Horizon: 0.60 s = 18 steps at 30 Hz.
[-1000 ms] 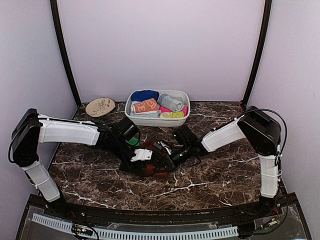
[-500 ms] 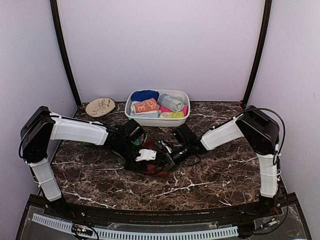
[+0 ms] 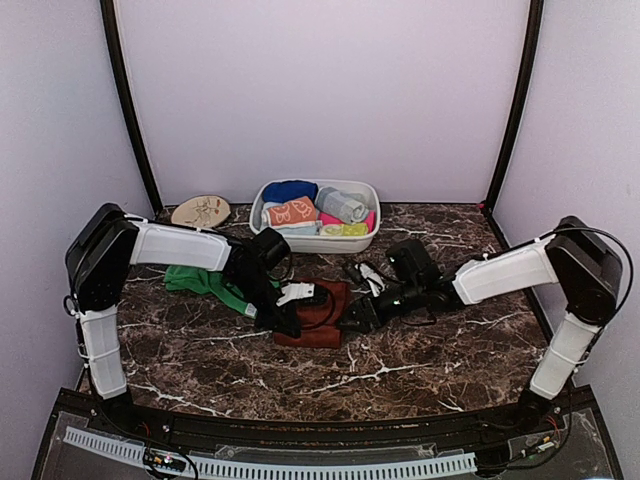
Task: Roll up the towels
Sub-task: Roll the towel at the center of the board.
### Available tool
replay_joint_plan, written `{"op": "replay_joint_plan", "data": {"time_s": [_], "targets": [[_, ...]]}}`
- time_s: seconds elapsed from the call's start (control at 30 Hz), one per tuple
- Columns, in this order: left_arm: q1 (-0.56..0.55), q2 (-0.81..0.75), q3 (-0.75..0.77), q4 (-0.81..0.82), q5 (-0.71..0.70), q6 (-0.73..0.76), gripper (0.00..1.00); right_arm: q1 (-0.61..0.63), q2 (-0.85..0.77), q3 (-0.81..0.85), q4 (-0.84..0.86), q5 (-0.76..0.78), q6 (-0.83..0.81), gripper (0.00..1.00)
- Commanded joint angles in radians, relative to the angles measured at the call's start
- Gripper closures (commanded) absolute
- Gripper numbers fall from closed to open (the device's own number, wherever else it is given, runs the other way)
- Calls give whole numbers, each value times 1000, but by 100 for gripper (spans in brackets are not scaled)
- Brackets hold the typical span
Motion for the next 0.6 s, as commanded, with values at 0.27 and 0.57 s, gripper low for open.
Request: {"op": "replay_joint_plan", "data": {"time_s": [0.27, 0.57], "targets": [[43, 161, 99, -200, 24, -51, 100, 335, -284, -158, 6, 681, -612, 25], [51, 204, 142, -239, 25, -32, 100, 488, -78, -22, 60, 827, -925, 29]]}}
